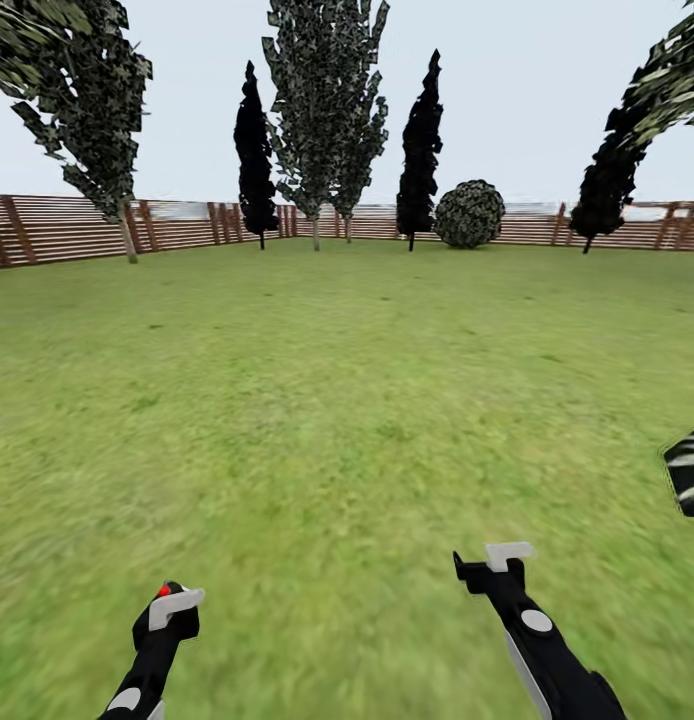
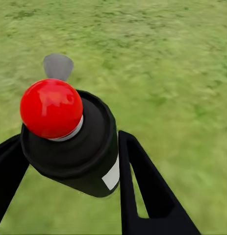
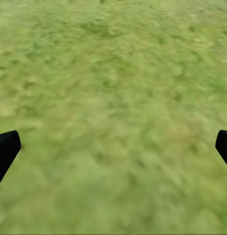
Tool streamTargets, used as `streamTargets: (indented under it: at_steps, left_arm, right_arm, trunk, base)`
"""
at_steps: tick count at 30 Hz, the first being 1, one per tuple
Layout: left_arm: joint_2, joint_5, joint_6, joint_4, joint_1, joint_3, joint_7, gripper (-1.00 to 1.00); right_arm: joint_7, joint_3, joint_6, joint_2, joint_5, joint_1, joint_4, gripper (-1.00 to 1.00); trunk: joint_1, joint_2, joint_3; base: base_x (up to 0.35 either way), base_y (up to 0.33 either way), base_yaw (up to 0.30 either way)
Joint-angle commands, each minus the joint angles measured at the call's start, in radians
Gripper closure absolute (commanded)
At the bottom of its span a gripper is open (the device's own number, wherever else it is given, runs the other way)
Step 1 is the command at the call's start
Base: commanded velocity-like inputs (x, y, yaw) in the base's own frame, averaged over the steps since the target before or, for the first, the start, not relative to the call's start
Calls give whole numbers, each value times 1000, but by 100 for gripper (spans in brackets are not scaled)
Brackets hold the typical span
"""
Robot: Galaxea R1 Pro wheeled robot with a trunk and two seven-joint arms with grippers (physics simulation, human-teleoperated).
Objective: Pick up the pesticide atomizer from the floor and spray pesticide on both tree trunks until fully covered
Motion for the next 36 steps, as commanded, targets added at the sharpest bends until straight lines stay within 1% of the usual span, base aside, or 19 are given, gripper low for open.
streamTargets:
  at_steps: [1, 4, 7, 25, 28, 36]
  left_arm:
    - [0, 6, -3, 1, -1, -2, 0, 100]
    - [0, 6, -3, 1, -1, -2, 0, 100]
    - [0, 6, -3, 1, -1, -2, 0, 100]
    - [0, 6, -3, 1, -1, -2, 0, 100]
    - [0, 6, -3, 1, -1, -2, 0, 100]
    - [0, 6, -4, 1, -1, -2, 0, 100]
  right_arm:
    - [0, -1, -2, 0, 5, 0, 0, -100]
    - [0, -1, -2, 0, 6, 0, 0, -100]
    - [0, -1, -2, 0, 6, 0, 0, -100]
    - [-1, -1, -2, 0, 6, 0, 1, -100]
    - [-1, -1, -2, 0, 6, 0, 1, -100]
    - [-1, -1, -2, 0, 6, 0, 1, -100]
  trunk:
    - [0, 0, -1]
    - [0, 0, -1]
    - [0, 0, -1]
    - [0, 0, -1]
    - [0, 0, -1]
    - [0, 0, -1]
  base:
    - [340, 0, 274]
    - [340, 0, 234]
    - [340, 0, 83]
    - [340, 0, 3]
    - [340, 0, -93]
    - [340, 0, -266]
